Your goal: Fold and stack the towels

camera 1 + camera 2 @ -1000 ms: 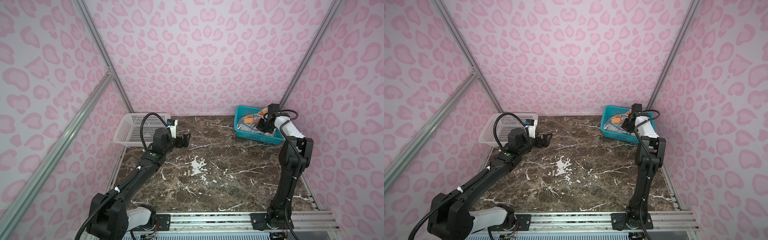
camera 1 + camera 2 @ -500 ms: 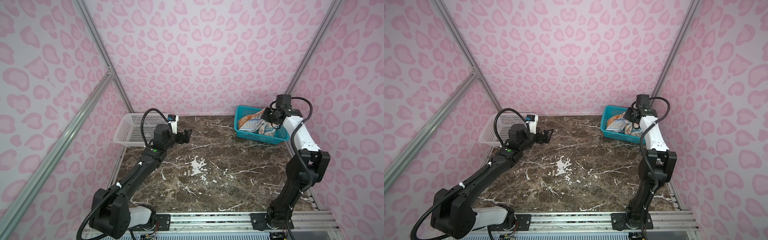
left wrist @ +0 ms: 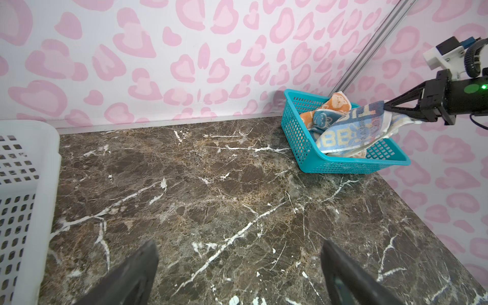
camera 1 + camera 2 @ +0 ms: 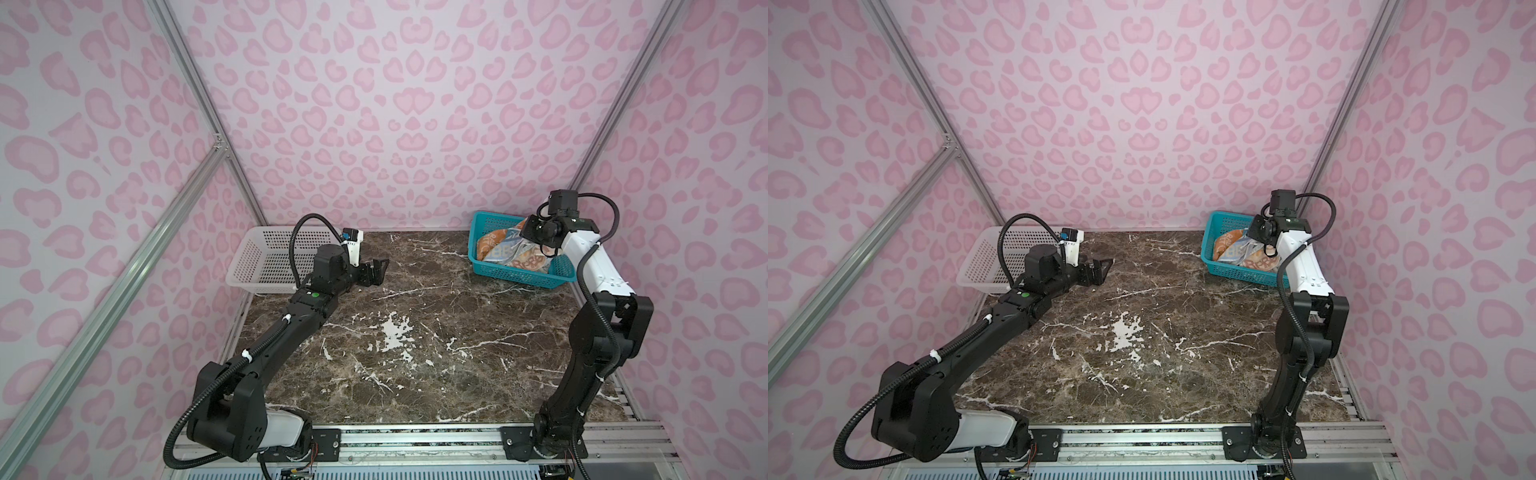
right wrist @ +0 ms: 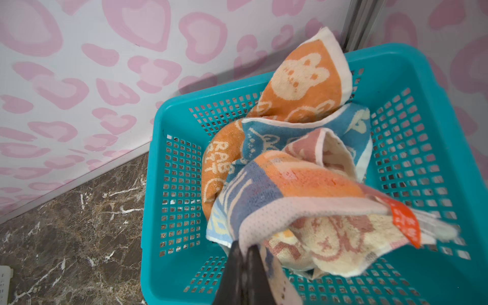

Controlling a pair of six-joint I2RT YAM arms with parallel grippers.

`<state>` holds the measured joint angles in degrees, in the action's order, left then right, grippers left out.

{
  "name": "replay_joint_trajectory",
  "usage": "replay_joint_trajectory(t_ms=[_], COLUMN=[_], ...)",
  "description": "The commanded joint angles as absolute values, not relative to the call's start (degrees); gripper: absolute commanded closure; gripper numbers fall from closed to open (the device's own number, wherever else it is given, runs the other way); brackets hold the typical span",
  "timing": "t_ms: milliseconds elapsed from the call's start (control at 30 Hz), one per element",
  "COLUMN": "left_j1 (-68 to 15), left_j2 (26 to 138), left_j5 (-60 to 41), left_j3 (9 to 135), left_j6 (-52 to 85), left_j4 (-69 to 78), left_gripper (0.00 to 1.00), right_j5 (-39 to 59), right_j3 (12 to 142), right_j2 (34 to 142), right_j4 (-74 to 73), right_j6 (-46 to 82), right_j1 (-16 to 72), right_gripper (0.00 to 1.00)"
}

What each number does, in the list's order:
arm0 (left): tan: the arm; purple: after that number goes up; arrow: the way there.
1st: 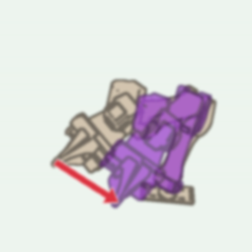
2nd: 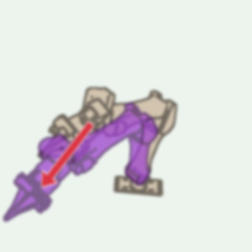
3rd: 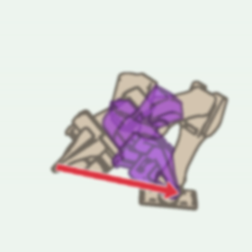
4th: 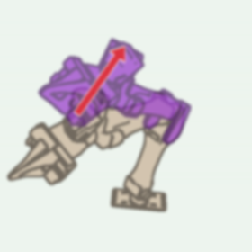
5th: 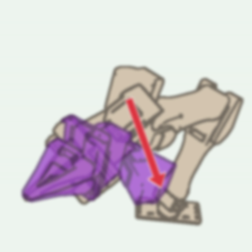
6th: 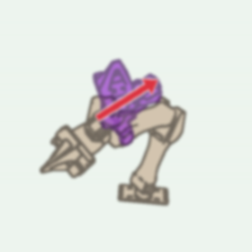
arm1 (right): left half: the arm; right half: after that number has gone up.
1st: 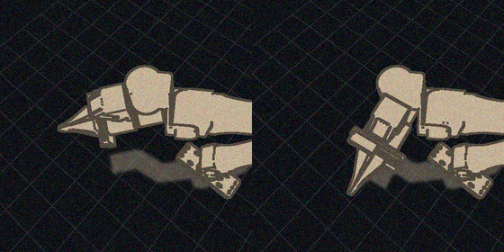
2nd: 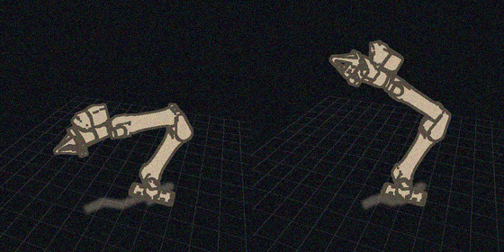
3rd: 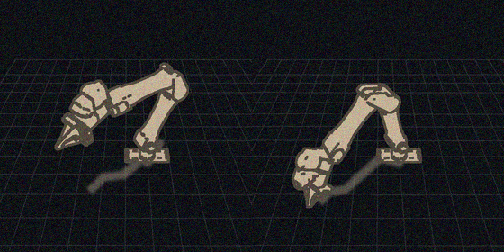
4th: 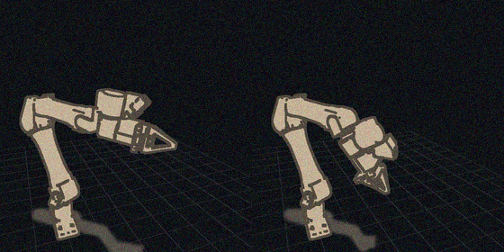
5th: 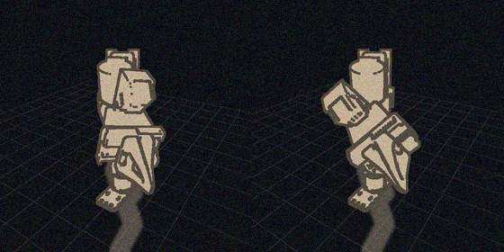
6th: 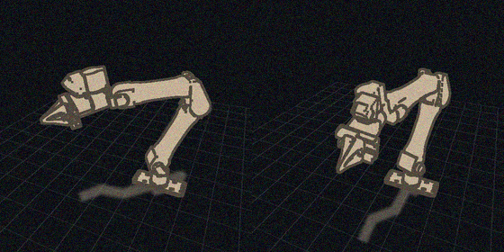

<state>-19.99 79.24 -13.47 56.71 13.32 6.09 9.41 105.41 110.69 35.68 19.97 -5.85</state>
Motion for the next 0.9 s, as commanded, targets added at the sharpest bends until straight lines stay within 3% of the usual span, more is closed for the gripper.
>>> replay_joint_trajectory(t_ms=[0, 367, 667, 767, 867], left_j1=[-20.1, -20.1, -20.1, -20.1, -20.1], left_j2=[80.3, 83.4, 85.7, 85.9, 86.2], left_j5=[-13.7, -14.5, -15.1, -15.0, -15.1], left_j3=[57.7, 59.1, 60.2, 60.4, 60.6], left_j6=[12.7, 13.0, 13.5, 13.4, 13.7], left_j4=[7.4, 6.9, 6.7, 6.8, 6.7], left_gripper=[0.03, 0.03, 0.03, 0.03, 0.03], right_j5=[9.9, 7.4, 6.6, 8.6, 8.2], right_j3=[106.8, 111.6, 109.3, 106.7, 104.2], right_j2=[111.8, 116.4, 114.8, 113.8, 113.5], right_j4=[34.4, 39.9, 43.9, 44.2, 44.5], right_j6=[20.3, 17.7, 15.0, 14.5, 14.7], right_j1=[-5.1, -5.2, -5.1, -4.7, -3.8], right_gripper=[1.0, 0.61, 0.48, 0.37, 0.36])
